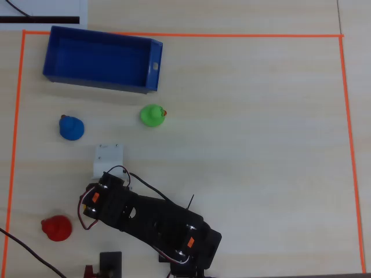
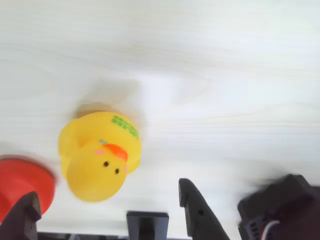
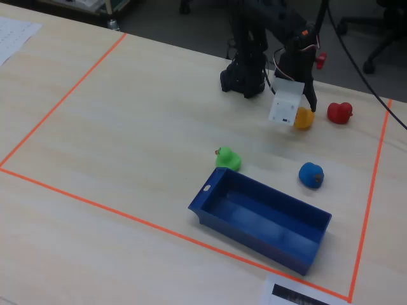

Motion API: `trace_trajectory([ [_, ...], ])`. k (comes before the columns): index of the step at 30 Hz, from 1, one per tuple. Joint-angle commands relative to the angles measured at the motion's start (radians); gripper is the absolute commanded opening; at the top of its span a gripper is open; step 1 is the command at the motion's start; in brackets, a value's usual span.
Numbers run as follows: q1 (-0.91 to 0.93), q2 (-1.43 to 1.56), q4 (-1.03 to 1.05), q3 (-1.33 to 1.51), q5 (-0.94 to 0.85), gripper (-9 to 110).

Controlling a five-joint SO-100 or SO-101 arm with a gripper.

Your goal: Grasp yellow duck and put it into box.

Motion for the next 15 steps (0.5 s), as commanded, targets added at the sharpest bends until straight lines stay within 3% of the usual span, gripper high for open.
trace_trajectory([
  [1, -0.008, -0.002, -0.051, 0.011, 0.017, 37],
  [10, -0.006, -0.012, -0.112, 0.052, 0.038, 35],
  [15, -0.011, -0.012, -0.127, 0.069, 0.043, 26],
])
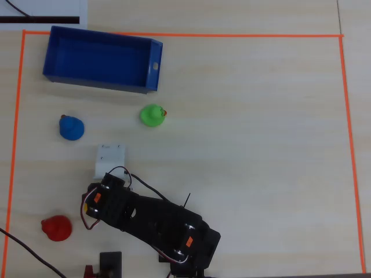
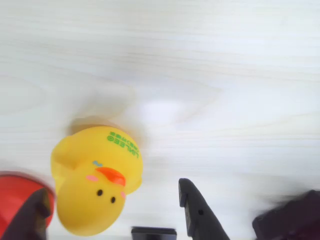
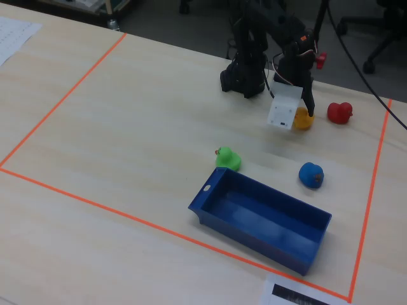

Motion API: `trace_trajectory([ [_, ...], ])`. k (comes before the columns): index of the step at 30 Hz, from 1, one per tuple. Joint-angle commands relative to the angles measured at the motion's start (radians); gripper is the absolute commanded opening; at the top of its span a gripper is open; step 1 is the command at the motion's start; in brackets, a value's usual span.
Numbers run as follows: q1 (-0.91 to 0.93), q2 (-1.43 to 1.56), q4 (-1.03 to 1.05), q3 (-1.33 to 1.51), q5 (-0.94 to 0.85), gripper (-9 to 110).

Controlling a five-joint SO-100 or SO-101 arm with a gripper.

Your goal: Grasp yellow duck and put it into box.

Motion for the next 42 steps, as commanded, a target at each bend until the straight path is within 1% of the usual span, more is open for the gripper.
trace_trajectory([
  [1, -0.011, 0.003, -0.026, 0.008, 0.006, 23],
  [3, -0.011, -0.003, -0.034, 0.011, 0.012, 14],
  [5, -0.009, -0.006, -0.034, 0.006, 0.020, 0],
  [9, 0.020, 0.021, 0.006, -0.018, 0.011, 0],
  [11, 0.074, 0.046, 0.084, -0.091, -0.020, 0],
  [13, 0.172, 0.075, 0.199, -0.229, -0.077, 0],
  [15, 0.308, 0.089, 0.304, -0.422, -0.137, 0],
  [17, 0.463, 0.060, 0.351, -0.629, -0.179, 0],
  [20, 0.653, -0.029, 0.334, -0.857, -0.204, 0],
  [24, 0.782, -0.153, 0.255, -1.008, -0.179, 0],
  [29, 0.801, -0.287, 0.135, -1.046, -0.133, 0],
  [34, 0.698, -0.445, 0.052, -1.063, -0.124, 0],
  [38, 0.627, -0.617, 0.054, -1.243, -0.078, 0],
  [42, 0.601, -0.758, 0.061, -1.440, -0.072, 0],
])
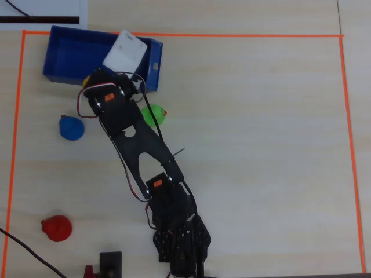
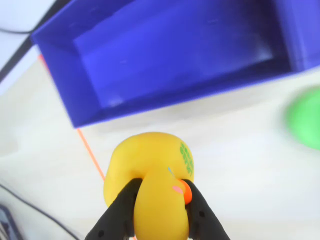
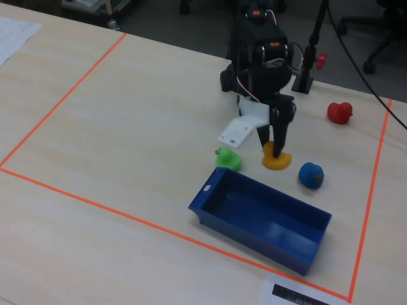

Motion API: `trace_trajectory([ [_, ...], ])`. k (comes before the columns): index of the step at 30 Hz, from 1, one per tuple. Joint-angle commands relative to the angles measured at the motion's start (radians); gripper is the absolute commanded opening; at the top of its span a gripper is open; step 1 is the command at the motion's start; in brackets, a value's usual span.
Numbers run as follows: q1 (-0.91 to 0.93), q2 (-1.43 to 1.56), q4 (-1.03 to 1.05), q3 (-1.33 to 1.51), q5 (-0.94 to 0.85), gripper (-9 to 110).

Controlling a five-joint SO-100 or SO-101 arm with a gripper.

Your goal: Grasp yellow duck and put it into box.

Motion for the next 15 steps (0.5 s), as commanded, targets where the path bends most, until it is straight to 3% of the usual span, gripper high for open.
trace_trajectory([
  [1, -0.012, -0.097, -0.012, -0.255, 0.002, 0],
  [15, 0.041, -0.526, -0.037, -0.638, -0.083, 0],
])
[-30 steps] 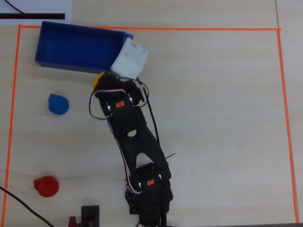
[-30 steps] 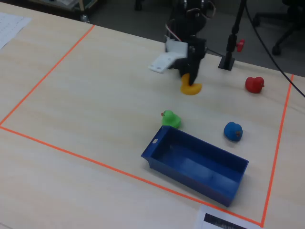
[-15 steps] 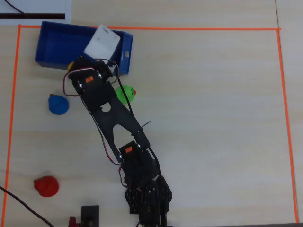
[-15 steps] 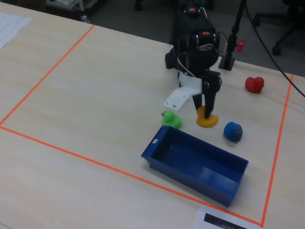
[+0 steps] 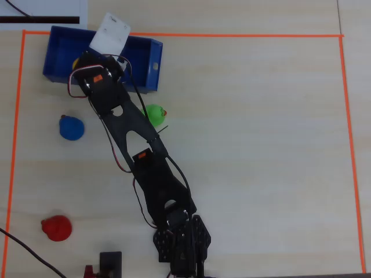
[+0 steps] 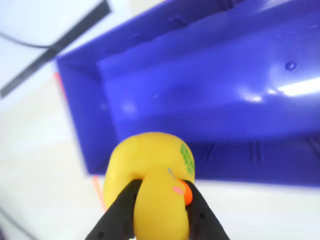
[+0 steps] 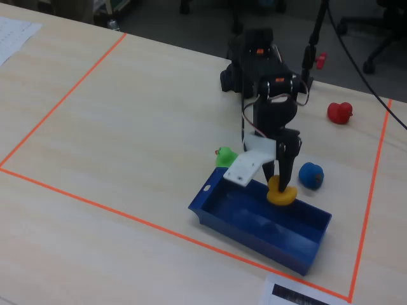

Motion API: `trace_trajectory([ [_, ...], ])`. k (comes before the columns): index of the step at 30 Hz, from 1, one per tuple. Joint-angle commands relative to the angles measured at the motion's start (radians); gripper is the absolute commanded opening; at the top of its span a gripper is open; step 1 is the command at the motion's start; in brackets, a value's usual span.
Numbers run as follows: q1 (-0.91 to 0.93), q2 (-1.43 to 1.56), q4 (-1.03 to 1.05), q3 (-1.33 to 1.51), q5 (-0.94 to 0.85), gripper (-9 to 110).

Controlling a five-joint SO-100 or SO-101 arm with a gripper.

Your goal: Grasp yellow duck and put it into box.

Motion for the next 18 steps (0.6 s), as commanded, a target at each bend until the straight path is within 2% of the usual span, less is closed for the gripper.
trace_trajectory([
  [1, 0.026, -0.051, -0.040, -0.115, -0.035, 0],
  [3, 0.037, -0.097, -0.040, -0.158, -0.049, 1],
  [12, 0.069, -0.114, 0.015, -0.207, -0.063, 28],
  [15, 0.077, -0.055, 0.051, -0.209, -0.060, 32],
  [18, 0.094, 0.058, 0.112, -0.209, -0.066, 29],
])
